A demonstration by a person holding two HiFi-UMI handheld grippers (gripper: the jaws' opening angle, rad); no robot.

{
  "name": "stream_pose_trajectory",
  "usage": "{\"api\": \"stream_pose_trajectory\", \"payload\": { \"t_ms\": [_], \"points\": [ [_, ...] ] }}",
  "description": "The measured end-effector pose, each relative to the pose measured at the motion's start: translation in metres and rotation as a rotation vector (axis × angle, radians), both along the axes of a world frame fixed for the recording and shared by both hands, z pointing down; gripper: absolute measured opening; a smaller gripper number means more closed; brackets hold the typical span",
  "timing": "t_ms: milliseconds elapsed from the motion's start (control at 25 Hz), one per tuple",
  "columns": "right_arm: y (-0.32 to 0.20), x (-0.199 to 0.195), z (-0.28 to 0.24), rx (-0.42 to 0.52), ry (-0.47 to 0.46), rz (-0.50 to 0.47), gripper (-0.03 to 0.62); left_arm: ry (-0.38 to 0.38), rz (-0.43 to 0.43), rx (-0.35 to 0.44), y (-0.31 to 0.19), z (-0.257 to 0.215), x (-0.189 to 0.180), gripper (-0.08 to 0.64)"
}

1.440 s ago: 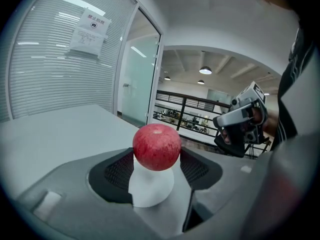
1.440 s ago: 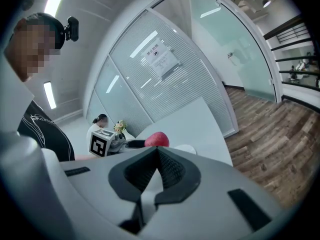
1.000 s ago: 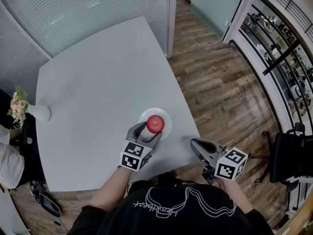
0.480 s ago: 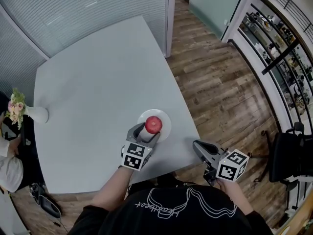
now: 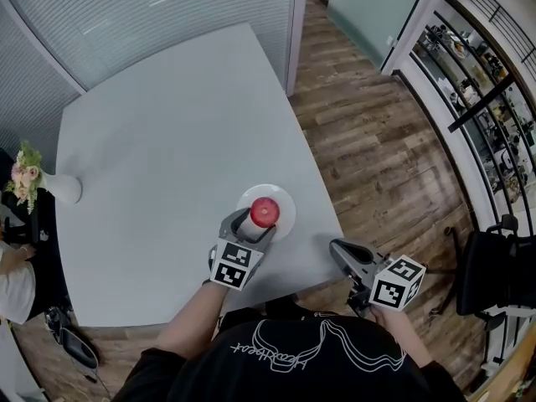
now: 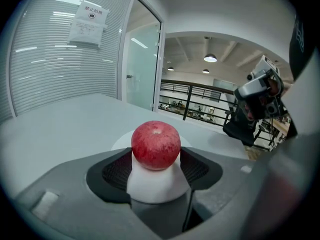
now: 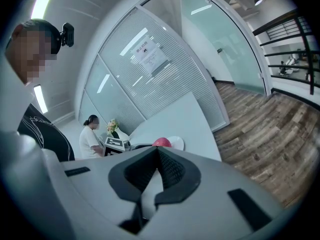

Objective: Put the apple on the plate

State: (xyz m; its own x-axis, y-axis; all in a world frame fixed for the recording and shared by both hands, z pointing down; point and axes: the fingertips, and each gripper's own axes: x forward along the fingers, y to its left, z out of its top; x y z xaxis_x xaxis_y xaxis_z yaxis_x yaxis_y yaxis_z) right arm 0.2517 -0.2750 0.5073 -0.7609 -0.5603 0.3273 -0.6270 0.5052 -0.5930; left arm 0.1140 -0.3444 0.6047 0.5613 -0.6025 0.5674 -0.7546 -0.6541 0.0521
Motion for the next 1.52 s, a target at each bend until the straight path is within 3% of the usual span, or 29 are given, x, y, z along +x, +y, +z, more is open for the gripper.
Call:
{"api": "stream_pose_trajectory", "payload": {
  "t_ms": [240, 440, 560, 760, 1080, 1200, 1360, 1520],
  "points": [
    [-0.003, -0.004, -0.001, -0.005, 0.007, -0.013, 0.009, 0.049, -0.01, 0.001, 0.002, -0.004, 0.002, 0.312],
    [-0.002, -0.028, -0.023, 0.049, -0.16, -0.038, 0.009, 0.077, -0.061, 0.009, 0.005, -0.019, -0.004, 0.318],
    [0.003, -0.048, -0.027, 0.062, -0.162, -0.078, 0.009, 0.115, -0.08, -0.003, 0.017, -0.035, -0.012, 0.318],
    [0.024, -0.076, -0.046, 0.103, -0.165, -0.141, 0.009, 0.245, -0.116, -0.026, 0.051, -0.08, -0.037, 0.316],
    [0.074, -0.111, -0.087, 0.21, -0.177, -0.204, 0.009, 0.418, -0.061, 0.001, 0.126, -0.171, -0.053, 0.31],
    [0.097, -0.125, -0.095, 0.234, -0.169, -0.22, 0.009, 0.436, -0.026, 0.031, 0.162, -0.195, -0.059, 0.253],
    [0.127, -0.135, -0.099, 0.239, -0.165, -0.232, 0.009, 0.475, -0.006, 0.04, 0.201, -0.21, -0.062, 0.075],
    [0.15, -0.146, -0.1, 0.239, -0.14, -0.231, 0.009, 0.501, 0.007, 0.039, 0.233, -0.214, -0.069, 0.038]
  ]
}}
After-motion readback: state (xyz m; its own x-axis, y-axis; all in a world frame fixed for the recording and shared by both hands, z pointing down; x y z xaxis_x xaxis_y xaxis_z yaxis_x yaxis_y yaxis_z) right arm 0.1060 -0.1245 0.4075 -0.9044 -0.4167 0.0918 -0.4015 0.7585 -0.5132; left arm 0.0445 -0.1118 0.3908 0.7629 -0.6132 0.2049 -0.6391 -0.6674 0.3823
